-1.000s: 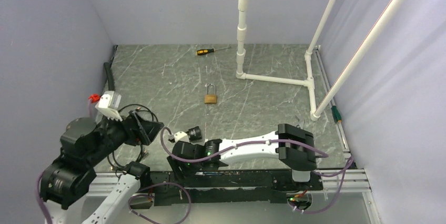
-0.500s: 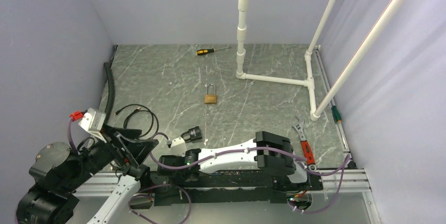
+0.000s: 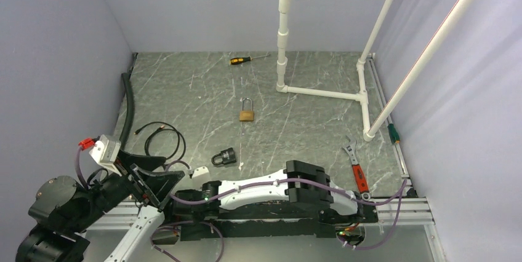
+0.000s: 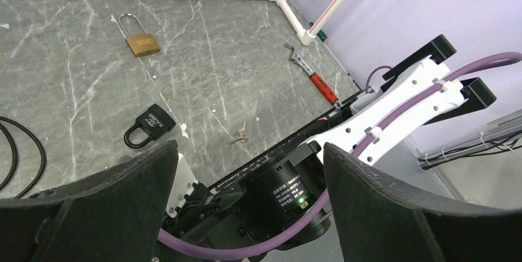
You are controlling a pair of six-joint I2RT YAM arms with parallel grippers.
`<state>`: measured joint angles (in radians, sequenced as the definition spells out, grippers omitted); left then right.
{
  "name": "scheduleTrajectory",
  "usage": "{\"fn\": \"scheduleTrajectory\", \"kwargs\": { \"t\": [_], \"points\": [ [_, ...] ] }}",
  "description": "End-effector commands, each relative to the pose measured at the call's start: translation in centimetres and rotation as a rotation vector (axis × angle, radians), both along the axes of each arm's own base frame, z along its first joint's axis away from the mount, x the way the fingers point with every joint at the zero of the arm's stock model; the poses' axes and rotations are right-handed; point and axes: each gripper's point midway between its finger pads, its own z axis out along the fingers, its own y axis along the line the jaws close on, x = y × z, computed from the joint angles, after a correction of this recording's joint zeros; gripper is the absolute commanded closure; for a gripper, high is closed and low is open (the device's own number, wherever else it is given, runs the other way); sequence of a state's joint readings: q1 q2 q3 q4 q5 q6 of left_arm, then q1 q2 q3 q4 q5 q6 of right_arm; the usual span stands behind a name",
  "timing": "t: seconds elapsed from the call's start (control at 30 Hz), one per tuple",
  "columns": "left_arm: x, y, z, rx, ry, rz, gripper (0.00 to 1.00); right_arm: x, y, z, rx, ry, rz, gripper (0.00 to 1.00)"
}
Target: Unlock with the key
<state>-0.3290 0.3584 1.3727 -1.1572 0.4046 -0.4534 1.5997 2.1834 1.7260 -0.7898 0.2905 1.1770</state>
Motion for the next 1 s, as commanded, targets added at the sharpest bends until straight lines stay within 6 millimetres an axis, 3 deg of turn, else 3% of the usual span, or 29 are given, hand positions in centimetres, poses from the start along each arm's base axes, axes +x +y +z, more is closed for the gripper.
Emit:
{"fn": "scheduleTrajectory", "kwargs": {
  "t": [0.0,0.4,0.6,0.97],
  "points": [
    [-0.5,-0.3,0.2,0.0,-0.029,-0.039,0.08,-0.9,-0.1,0.3,-0.026,0.008,-0.029,0.46],
    [-0.4,-0.3,0.1,0.002,-0.051,-0.039,0.08,-1.6,-1.2,-1.0,-0.119,0.005,-0.07,0.47],
    [-0.3,-0.3,-0.1,0.01,-0.051,-0.036,0.08,-1.3,-1.8,-1.4,-0.126,0.0,-0.085,0.61],
    [-0.1,-0.3,-0.7,0.008,-0.034,-0.028,0.08,-1.3,-1.3,-1.0,-0.077,0.002,-0.053,0.75]
  ]
}}
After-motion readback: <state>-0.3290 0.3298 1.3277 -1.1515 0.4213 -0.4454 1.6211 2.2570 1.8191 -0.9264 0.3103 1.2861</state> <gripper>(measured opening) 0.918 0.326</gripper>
